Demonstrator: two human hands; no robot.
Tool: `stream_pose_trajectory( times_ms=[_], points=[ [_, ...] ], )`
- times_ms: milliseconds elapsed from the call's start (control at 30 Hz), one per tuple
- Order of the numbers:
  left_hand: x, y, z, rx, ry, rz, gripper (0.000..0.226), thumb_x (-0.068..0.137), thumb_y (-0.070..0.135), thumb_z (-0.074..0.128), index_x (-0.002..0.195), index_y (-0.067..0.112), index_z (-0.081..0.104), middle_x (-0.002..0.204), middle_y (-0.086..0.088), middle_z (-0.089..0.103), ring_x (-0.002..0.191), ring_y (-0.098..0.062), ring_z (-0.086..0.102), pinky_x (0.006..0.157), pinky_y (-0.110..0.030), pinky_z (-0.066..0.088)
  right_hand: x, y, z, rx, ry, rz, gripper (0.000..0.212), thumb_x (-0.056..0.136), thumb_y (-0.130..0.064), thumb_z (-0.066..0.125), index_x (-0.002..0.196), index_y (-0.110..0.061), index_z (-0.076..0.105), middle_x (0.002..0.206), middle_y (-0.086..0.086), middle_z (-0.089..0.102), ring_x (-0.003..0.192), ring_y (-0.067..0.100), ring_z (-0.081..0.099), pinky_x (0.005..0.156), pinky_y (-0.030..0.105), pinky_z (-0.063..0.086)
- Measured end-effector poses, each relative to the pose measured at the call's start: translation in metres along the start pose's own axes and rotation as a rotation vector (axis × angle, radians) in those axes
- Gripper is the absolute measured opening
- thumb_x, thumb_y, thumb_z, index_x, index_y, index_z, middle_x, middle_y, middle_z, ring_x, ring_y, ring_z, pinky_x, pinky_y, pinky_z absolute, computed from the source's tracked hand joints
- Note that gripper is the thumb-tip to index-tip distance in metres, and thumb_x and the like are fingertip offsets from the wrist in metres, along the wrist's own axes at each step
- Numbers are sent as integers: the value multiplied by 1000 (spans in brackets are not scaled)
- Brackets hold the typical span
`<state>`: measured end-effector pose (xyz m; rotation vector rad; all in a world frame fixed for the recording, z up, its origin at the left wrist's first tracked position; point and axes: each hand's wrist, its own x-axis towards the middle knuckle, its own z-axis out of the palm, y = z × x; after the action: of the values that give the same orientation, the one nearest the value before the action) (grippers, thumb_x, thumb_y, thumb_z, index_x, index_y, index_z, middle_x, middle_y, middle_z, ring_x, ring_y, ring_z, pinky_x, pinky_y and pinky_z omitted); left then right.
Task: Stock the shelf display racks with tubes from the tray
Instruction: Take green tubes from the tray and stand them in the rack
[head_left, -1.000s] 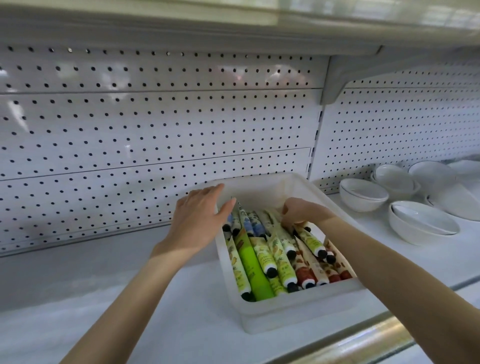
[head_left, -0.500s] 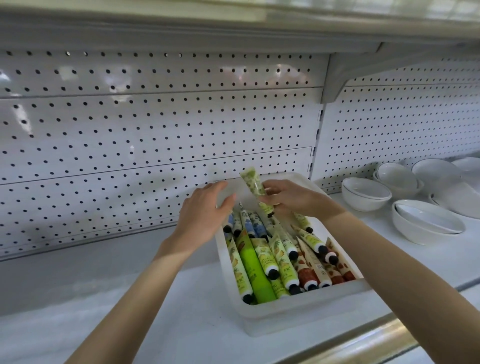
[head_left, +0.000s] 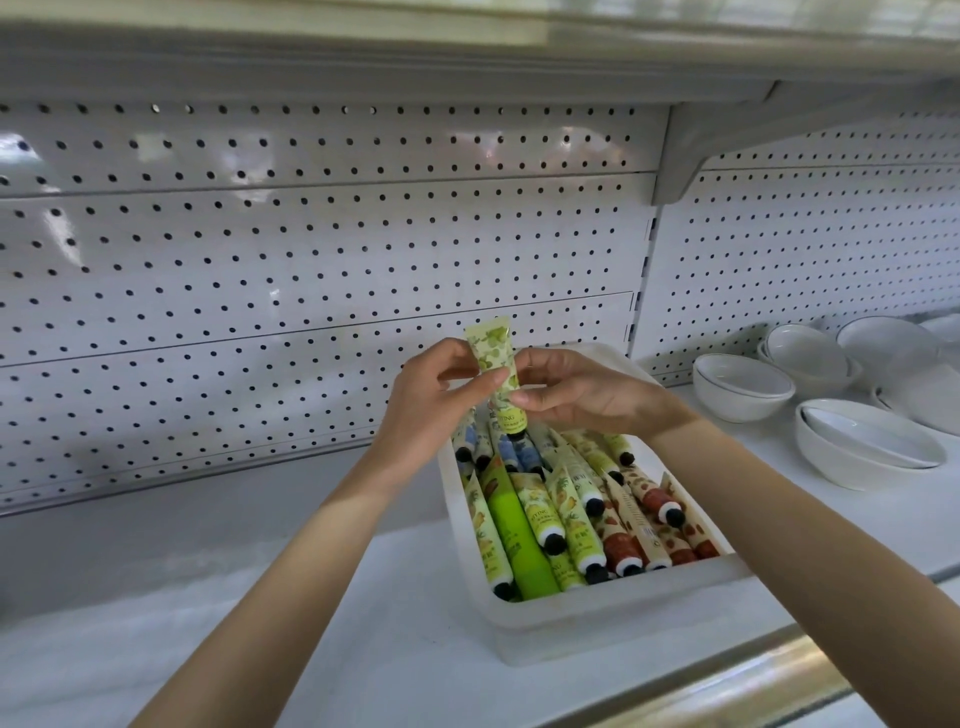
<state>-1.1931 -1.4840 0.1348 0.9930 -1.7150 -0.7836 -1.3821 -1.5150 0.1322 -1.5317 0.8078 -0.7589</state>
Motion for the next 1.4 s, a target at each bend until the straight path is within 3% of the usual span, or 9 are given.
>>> stream_pose_trajectory(
  times_ms=[100,200,333,500,700,833,1067,1233,1400],
  points=[
    [-1,3,1,-52,26,14,25,82,24,68,99,7,62,100,1,70,95,-11,65,92,-40,50,-2,-4,2,44,-22,1,22,78,-8,63,99,-10,58,87,-6,64,83,8,61,80,21,52],
    [-1,5,1,-111,75,42,20,83,19,67,98,7,61,100,-1,69,93,-11,65,88,-29,51,-3,-8,-6,97,20,28,34,78,-26,62,108,-9,58,105,0,65,103,19,62,90,28,52],
    [0,4,-2,-156,108,59,13,85,16,64,98,15,60,100,2,67,90,-5,63,80,-15,49,-6,-4,-25,-26,290,40,28,89,-30,57,113,-16,62,119,-3,64,116,15,58,98,33,46],
    [0,-2,-5,-148,104,49,11,87,19,62,97,21,60,101,3,67,93,-11,63,85,-25,51,-9,12,-39,-511,614,268,35,92,-20,58,124,-9,51,121,9,55,106,23,53,79,28,42],
    [-4,-5,-3,-167,114,51,11,86,19,63,97,19,61,99,5,67,90,-6,63,80,-16,49,-9,23,-37,-766,546,596,52,91,-6,52,139,-2,31,133,16,43,102,25,46,72,28,44],
    [-5,-7,-7,-162,143,62,15,86,20,63,101,16,62,98,7,67,90,-5,63,80,-15,49,-9,30,-36,-762,517,664,47,91,0,49,136,3,33,137,18,41,121,33,46,94,38,48],
    [-9,-13,-14,-164,158,51,20,86,21,63,104,13,63,99,7,67,88,0,63,78,-13,48,-5,46,-40,-854,518,730,43,86,6,53,127,-1,44,118,15,48,93,24,52,68,28,56],
    [-11,-15,-17,-164,168,45,21,86,19,63,105,9,63,99,6,67,88,-1,63,78,-14,49,-4,44,-44,-804,503,721,42,83,7,57,123,3,49,120,14,51,94,22,51,75,29,55],
    [-13,-14,-19,-172,163,39,18,86,17,63,103,10,63,97,7,67,84,2,62,75,-12,48,-9,36,-42,-658,434,673,29,83,-5,65,112,-6,62,86,1,55,84,18,52,55,21,45]
  ],
)
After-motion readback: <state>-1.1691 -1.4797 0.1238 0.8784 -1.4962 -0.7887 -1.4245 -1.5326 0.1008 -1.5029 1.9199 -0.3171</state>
